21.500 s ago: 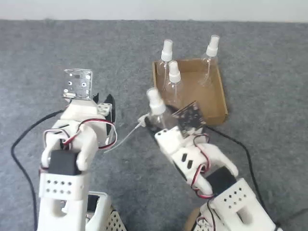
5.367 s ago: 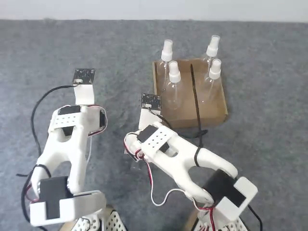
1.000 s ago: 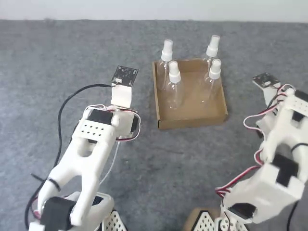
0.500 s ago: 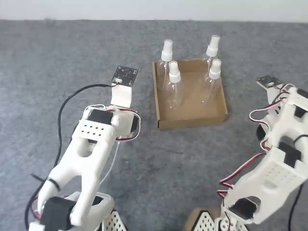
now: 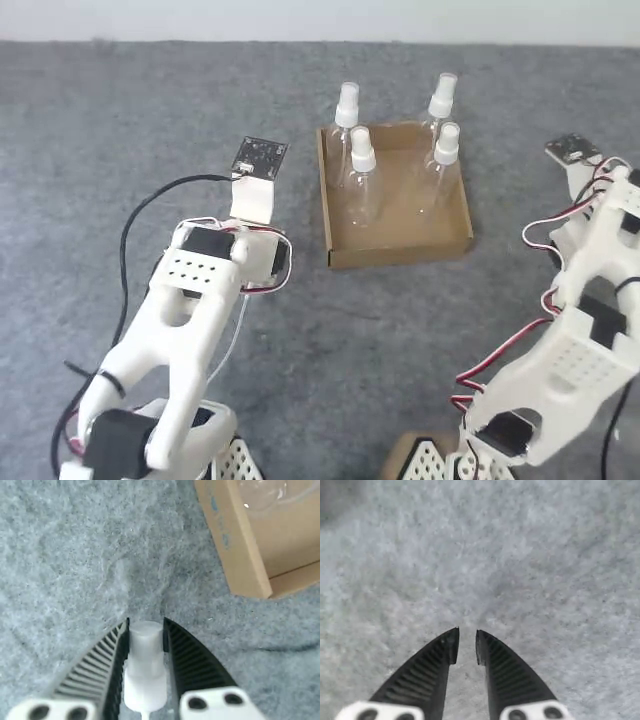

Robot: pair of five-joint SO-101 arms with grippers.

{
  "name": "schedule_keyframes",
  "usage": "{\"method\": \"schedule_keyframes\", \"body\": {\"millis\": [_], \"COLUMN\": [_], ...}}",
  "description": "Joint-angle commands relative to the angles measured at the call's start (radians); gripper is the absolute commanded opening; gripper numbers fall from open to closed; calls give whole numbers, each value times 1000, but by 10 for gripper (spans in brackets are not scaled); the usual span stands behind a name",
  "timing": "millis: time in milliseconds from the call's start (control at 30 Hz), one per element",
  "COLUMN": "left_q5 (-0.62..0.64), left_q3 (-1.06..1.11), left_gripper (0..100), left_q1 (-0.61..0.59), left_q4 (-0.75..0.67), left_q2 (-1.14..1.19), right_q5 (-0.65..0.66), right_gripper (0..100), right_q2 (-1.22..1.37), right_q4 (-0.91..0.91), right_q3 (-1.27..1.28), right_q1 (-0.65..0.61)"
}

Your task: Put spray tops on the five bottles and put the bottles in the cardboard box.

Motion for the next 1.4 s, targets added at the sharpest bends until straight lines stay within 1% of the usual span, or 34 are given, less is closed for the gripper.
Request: {"method": "schedule_keyframes", "body": {"millis": [0, 67, 167, 233, 333, 500, 533, 600, 700, 733, 833, 933, 1067, 1133, 1233, 1367], "left_q5": [-3, -3, -3, -3, -3, -3, -3, -3, -3, -3, -3, -2, 0, 3, 5, 6], "left_q3": [5, 19, 22, 21, 25, 30, 30, 30, 30, 30, 30, 35, 74, 90, 96, 97], "left_gripper": [11, 11, 11, 11, 11, 12, 12, 12, 12, 12, 12, 12, 12, 12, 12, 12], "left_q1": [-3, -3, -3, -3, -3, -3, -3, -3, -3, -3, -3, -3, -5, -5, -5, -5], "left_q4": [0, -25, -31, -31, -31, -31, -31, -31, -32, -32, -32, -54, -126, -155, -166, -169], "left_q2": [-44, -43, -43, -43, -43, -43, -43, -43, -43, -43, -43, -43, -44, -44, -43, -43], "right_q5": [9, 17, 28, 71, 104, 103, 101, 81, -40, -74, -150, -189, -235, -236, -235, -238], "right_gripper": [16, 61, 169, 225, 265, 262, 249, 174, 32, 1, 23, 10, 10, 13, 13, 13], "right_q2": [-68, -101, -185, -225, -229, -203, -202, -213, -259, -277, -340, -417, -555, -631, -746, -891], "right_q4": [-22, 16, 128, 186, 183, 101, 99, 105, 94, 96, 97, 67, -79, -171, -291, -397], "right_q3": [-57, -57, -57, -49, -6, 86, 95, 109, 117, 118, 149, 247, 465, 598, 783, 967], "right_q1": [4, 13, 18, 15, 7, 4, 4, 4, 7, 8, 8, -4, -10, -15, -27, -27]}}
